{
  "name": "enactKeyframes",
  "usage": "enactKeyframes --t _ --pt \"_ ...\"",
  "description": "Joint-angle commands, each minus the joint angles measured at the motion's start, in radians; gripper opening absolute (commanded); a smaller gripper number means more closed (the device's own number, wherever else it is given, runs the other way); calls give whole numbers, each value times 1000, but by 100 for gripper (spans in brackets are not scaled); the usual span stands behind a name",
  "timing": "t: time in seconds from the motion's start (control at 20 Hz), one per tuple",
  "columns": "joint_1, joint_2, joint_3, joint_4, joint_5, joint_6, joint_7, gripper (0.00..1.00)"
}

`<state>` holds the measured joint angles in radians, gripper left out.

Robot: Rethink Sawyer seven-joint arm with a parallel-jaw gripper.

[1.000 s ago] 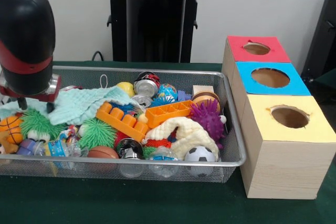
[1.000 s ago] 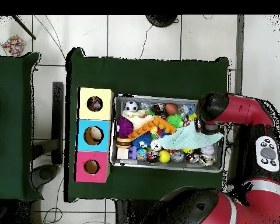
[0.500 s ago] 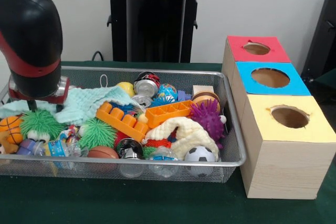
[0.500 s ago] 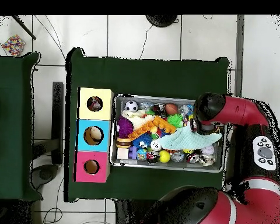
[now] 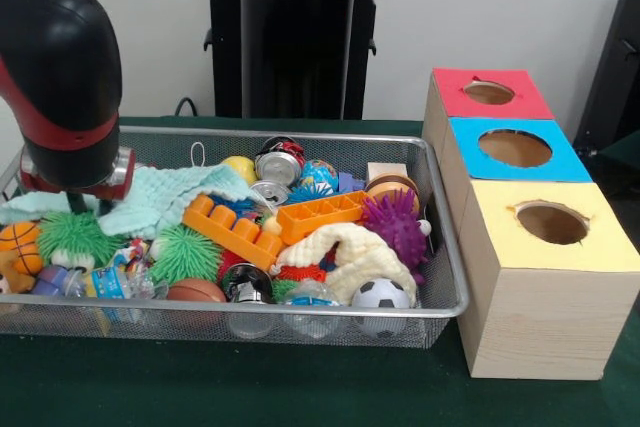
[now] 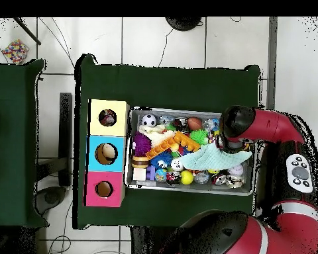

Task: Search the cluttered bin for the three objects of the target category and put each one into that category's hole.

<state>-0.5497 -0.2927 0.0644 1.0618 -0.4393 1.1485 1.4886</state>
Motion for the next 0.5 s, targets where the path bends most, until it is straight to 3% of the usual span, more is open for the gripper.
enactKeyframes --t 0.05,0.5 --pt "3 31 89 86 16 -41 -62 0" --pt "10 27 84 78 10 -13 -75 0"
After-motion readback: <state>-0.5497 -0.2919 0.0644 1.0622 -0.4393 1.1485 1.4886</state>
